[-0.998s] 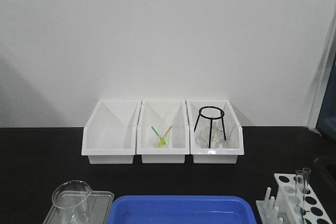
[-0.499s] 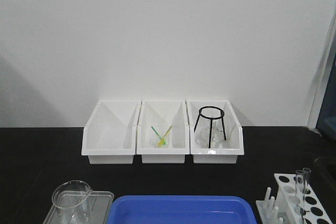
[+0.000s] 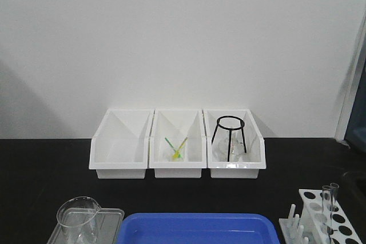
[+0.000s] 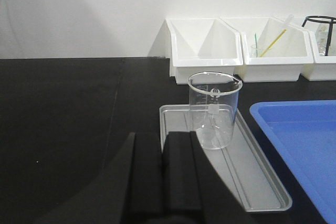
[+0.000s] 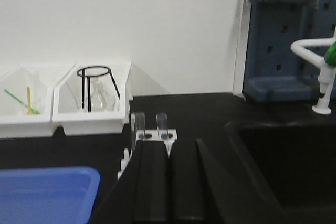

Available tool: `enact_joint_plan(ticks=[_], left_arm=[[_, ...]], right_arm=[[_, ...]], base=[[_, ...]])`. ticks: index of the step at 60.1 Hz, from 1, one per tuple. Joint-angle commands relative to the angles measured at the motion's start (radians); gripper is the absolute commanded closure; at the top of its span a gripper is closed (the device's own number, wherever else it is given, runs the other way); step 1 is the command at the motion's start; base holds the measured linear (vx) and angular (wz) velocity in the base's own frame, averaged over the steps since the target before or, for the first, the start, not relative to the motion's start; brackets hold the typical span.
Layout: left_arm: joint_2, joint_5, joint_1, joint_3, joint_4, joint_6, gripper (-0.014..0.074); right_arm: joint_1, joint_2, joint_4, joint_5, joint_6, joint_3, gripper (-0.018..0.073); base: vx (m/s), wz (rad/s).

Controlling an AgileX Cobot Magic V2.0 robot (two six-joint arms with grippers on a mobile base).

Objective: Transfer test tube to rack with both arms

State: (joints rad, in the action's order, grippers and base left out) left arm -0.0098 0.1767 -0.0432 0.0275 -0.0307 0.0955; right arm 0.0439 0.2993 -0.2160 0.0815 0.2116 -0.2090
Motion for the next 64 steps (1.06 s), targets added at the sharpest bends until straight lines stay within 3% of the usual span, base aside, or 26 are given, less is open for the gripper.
enact_joint_plan(ticks=[1, 11, 64], left_arm=[[-0.015, -0.080, 0.001, -0.021, 0.009, 0.007, 0.0603], [-0.015, -0.078, 0.001, -0.021, 0.009, 0.007, 0.0603], [-0.014, -0.069, 0.001, -0.021, 0.009, 0.007, 0.0603]], right_arm=[[0.005, -0.117, 0.031, -0.109, -0.036, 0.114, 0.0570], [0.005, -0.331, 0.088, -0.093, -0.041, 0.257, 0.0570], [0.005, -0.318, 0.091, -0.071, -0.041, 0.256, 0.0570]], base=[[0.00, 0.00], [0.00, 0.00], [0.00, 0.00]])
